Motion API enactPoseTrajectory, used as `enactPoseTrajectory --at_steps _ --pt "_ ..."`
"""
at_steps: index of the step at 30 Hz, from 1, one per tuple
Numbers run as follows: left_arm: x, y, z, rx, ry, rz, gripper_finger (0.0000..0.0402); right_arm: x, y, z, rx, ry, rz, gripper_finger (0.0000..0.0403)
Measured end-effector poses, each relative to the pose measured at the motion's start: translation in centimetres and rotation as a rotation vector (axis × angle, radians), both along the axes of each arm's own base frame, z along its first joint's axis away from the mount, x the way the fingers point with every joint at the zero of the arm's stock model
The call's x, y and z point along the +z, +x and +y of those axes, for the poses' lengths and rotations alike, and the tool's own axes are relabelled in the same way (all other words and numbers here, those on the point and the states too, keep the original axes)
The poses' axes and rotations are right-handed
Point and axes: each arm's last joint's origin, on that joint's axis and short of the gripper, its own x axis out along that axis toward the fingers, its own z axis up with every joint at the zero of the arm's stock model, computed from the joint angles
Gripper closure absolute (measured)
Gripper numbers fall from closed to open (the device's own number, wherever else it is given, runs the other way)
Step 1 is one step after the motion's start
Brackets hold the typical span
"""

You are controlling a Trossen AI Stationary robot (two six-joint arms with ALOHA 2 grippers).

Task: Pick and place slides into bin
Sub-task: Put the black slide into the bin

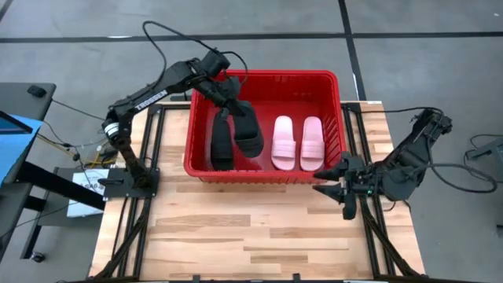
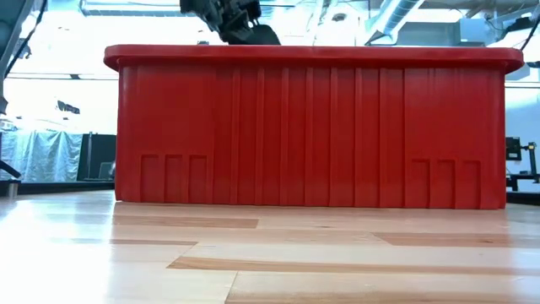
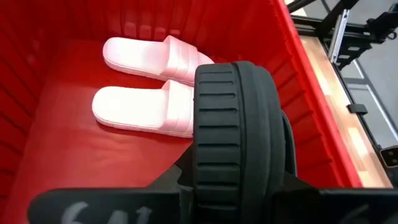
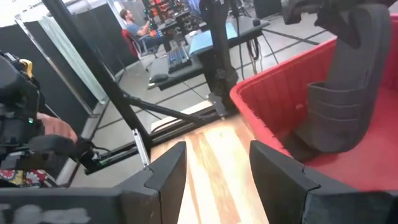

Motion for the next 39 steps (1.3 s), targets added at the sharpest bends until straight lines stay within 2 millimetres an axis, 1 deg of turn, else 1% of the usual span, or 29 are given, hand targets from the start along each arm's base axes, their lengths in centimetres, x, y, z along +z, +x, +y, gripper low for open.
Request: enactPoseTrajectory --at_steps 10,16,21,26,30,36,39 --pt "-2.8 -0.1 2.8 -0.023 -0.083 0.054 0.036 1.6 -2.8 -2.8 0.005 0.054 -0.051 0.0234" --pt "-5.7 0.9 3.9 -0.065 -0.158 0.103 0.036 1.9 -3.7 -3.7 0.031 0.075 -0.061 0.0236" --pt "-7.7 1.8 4.6 -0.089 -0.238 0.119 0.036 1.9 -4.0 -3.9 0.03 0.071 -0.057 0.0234" --pt "-9.0 2.2 4.8 -0.133 -0.33 0.106 0.036 1.9 -4.0 -3.9 0.03 0.068 -0.054 0.0232" --pt "-10.7 2.8 5.3 -0.127 -0.356 0.142 0.036 1.8 -4.0 -4.0 0.027 0.073 -0.047 0.0234" --pt "-12.7 2.9 6.4 -0.086 -0.364 0.208 0.036 1.3 -4.1 -4.0 0.014 0.103 -0.011 0.0233" --pt "-13.2 2.6 6.9 -0.068 -0.366 0.226 0.036 1.2 -4.1 -4.1 0.01 0.107 -0.004 0.0232"
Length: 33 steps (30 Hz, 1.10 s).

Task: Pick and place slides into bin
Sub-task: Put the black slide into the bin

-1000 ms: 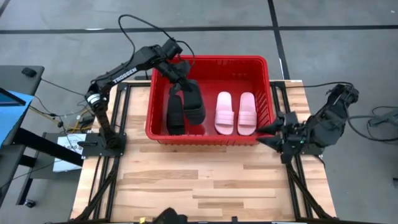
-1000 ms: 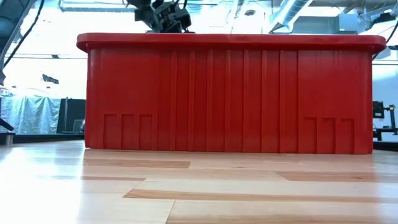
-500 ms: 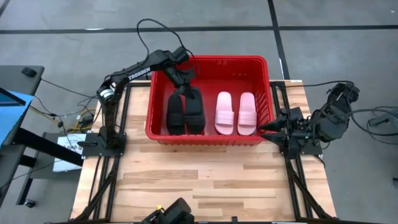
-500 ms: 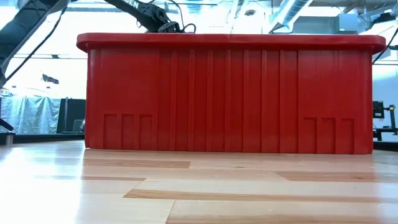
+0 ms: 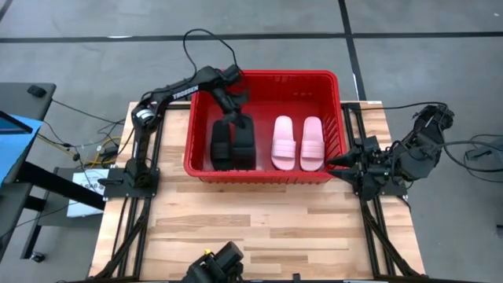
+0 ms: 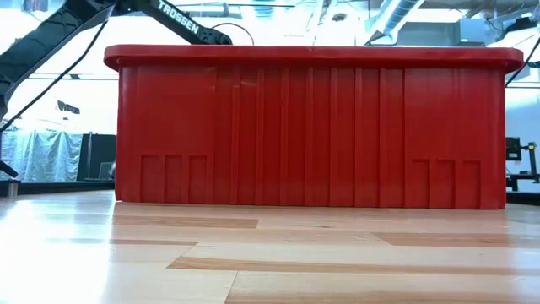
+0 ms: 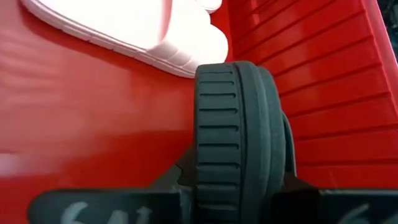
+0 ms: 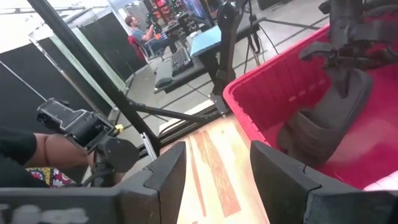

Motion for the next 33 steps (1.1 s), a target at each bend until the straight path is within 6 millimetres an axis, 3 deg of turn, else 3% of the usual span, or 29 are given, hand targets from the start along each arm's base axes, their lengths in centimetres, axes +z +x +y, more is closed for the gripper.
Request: enactPoseTrajectory --at_steps 23,33 --pt "-1.7 -0.3 0.8 0.054 0.12 0.077 0.036 0.0 0.0 0.0 -0.001 -0.005 0.004 0.0234" --pt "-1.8 -0.1 0.8 0.063 0.165 0.105 0.0268 0.0 0.0 0.0 -0.001 -0.005 0.004 0.0233"
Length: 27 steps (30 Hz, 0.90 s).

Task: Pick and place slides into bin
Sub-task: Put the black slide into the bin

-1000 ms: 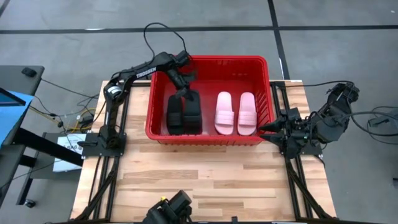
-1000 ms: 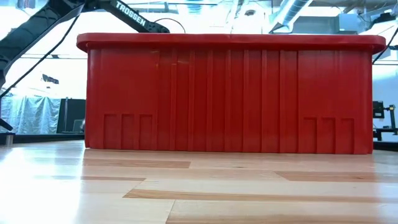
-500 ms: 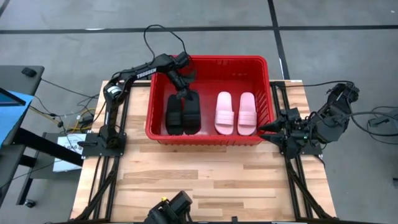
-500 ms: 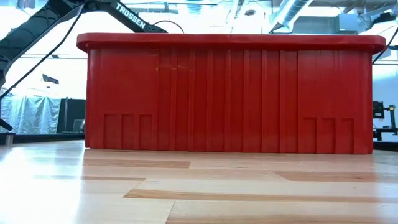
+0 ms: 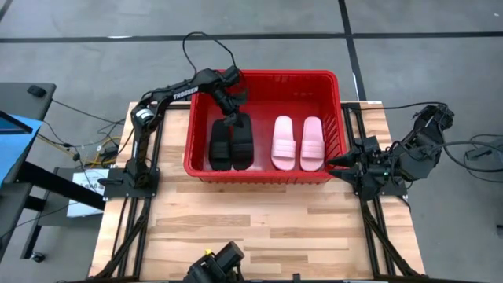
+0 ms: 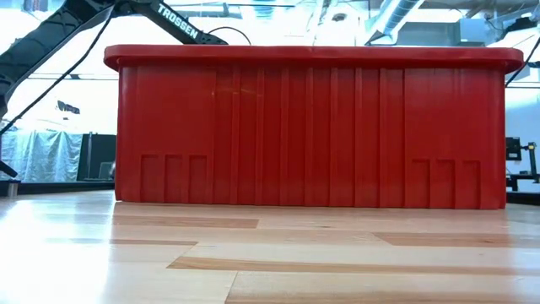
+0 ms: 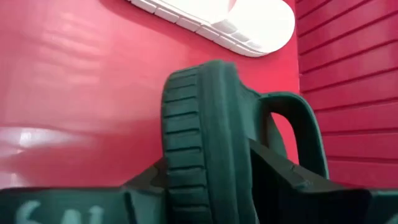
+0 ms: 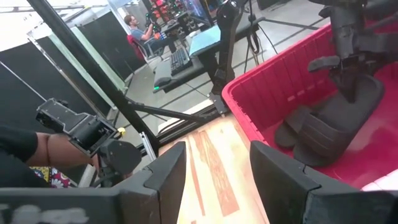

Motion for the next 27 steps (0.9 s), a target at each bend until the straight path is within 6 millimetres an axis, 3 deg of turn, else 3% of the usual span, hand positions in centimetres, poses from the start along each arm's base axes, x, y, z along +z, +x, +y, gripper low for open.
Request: enactPoseTrajectory --at_steps 27 --pt "-0.04 0.84 -0.52 -0.054 0.102 -0.002 0.026 0.0 0.0 0.0 0.002 -0.008 0.001 0.0232"
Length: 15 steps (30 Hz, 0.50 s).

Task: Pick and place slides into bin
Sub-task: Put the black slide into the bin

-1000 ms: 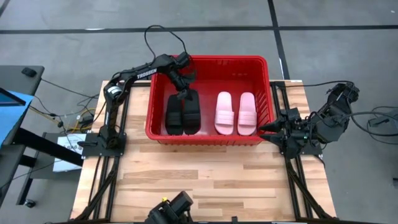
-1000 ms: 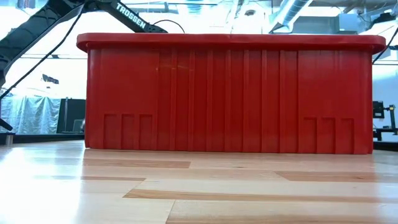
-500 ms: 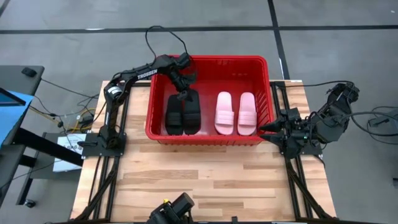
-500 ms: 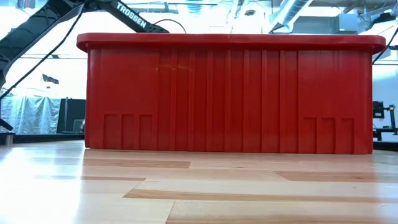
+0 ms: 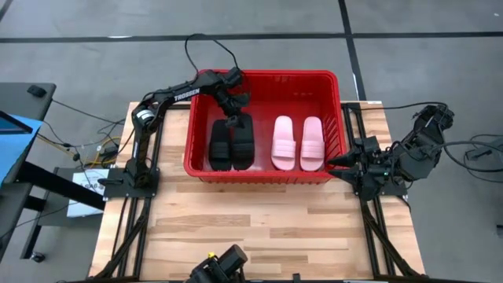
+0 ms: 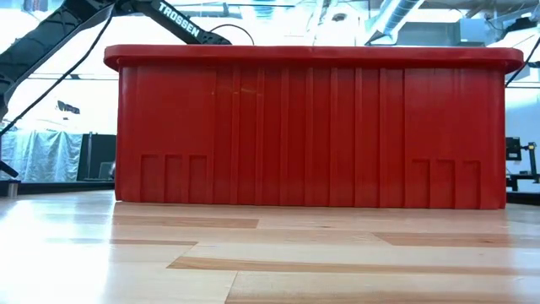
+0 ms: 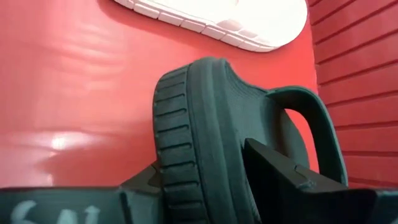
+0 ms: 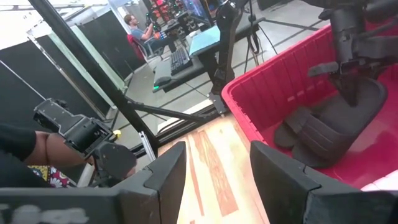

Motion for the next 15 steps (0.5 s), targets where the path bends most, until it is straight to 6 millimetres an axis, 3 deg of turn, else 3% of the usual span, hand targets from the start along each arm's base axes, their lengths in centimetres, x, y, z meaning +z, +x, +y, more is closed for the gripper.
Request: enactPoseTrajectory --at_steps 10,15 --pt "-0.07 -0.01 0.2 0.002 0.068 0.029 0.0259 0.0 0.0 0.0 0.001 0.0 0.001 0.0232" --pt "-0.06 0.04 0.28 0.0 0.084 0.026 0.0238 -0.01 0.0 0.01 0.003 0.0 0.001 0.0233"
